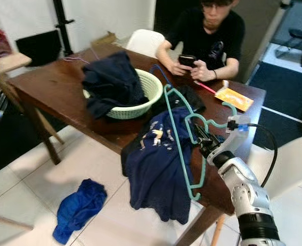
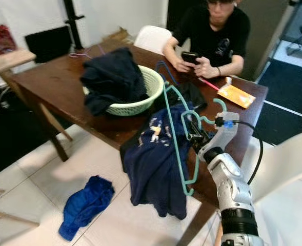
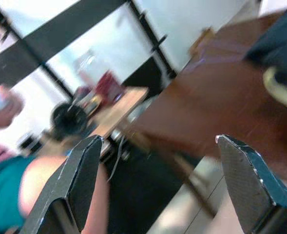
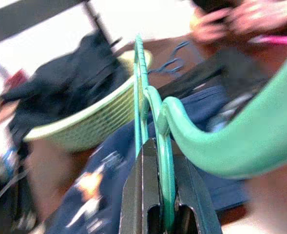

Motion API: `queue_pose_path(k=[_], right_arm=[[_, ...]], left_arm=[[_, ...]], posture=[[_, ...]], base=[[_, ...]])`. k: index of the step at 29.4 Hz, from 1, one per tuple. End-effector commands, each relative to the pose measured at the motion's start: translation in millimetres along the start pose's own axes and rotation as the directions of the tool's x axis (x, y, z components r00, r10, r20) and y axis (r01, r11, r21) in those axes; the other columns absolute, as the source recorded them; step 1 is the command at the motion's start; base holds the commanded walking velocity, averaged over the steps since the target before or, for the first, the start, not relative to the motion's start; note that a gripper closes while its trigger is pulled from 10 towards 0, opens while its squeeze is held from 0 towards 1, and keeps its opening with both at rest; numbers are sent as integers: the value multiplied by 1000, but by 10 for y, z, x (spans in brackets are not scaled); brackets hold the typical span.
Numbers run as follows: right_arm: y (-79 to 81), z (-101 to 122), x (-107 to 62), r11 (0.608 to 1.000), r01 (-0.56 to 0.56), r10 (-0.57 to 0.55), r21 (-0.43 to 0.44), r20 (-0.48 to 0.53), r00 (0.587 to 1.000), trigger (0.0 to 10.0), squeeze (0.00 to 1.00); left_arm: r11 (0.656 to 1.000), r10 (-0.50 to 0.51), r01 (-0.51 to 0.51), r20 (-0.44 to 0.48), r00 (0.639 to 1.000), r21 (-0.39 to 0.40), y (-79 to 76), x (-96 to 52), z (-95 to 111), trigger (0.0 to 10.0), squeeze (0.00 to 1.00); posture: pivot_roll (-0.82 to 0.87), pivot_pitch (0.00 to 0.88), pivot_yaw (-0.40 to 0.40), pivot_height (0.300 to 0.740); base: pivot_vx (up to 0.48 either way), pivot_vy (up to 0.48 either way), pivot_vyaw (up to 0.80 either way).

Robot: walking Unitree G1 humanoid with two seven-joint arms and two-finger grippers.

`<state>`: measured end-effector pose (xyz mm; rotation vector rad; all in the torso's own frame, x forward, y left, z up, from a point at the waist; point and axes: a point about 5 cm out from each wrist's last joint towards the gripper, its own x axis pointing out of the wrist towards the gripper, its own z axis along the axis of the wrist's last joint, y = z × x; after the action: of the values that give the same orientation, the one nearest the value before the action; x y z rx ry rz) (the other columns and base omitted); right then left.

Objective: Hang hanger

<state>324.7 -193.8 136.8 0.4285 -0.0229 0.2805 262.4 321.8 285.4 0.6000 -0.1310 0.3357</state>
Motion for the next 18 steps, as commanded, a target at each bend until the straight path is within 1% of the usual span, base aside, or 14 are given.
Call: queue_pose_path(k=[1, 4, 5, 6, 8, 9, 10, 14, 18], right_arm=[[-80, 16, -28, 998, 51, -51, 20, 9, 999, 10000, 0], [-93, 15, -30, 997, 69, -70, 21, 12, 997, 10000, 0], [-117, 10, -29, 995, 93, -93, 33, 6, 996, 10000, 0], [-117, 10, -29, 995, 93, -93, 33, 6, 996, 10000, 0], [-148, 5, -28, 991, 120, -120, 54, -3, 993, 10000, 0], [-148, 5, -28, 991, 120, -120, 54, -3, 993, 10000, 0], [-157, 5, -27, 990, 125, -125, 65, -4, 992, 10000, 0], [-163, 9, -30, 989, 131, -132, 74, 3, 991, 10000, 0], [-171, 14, -31, 987, 144, -144, 69, 0, 990, 10000, 0]], left_arm=[[1000, -10, 11, 39, 999, -27, -5, 4, 55, 10000, 0], [999, -20, 22, 42, 999, -41, -10, 8, 50, 10000, 0], [996, -60, 63, 58, 997, -56, -54, 16, 69, 10000, 0], [996, -60, 63, 58, 997, -56, -54, 16, 69, 10000, 0], [988, -130, 137, 95, 987, -73, -150, 24, 123, 10000, 0], [988, -130, 137, 95, 987, -73, -150, 24, 123, 10000, 0], [978, -161, 174, 115, 980, -115, -223, 24, 159, 10000, 0], [977, -162, 175, 112, 980, -121, -245, 28, 167, 10000, 0], [972, -177, 189, 90, 980, -139, -265, 41, 124, 10000, 0]], posture=[[102, 0, -46, 740], [102, 0, -46, 740], [102, 0, -46, 740], [102, 0, -46, 740], [102, 0, -46, 740], [102, 0, -46, 740], [101, 0, -45, 740], [101, 0, -45, 740], [100, 0, -47, 740]], base=[[469, 0, 0], [469, 0, 0], [469, 0, 0], [469, 0, 0], [319, 0, -800], [319, 0, -800], [0, 0, -800], [0, 0, -800], [0, 0, 0]])
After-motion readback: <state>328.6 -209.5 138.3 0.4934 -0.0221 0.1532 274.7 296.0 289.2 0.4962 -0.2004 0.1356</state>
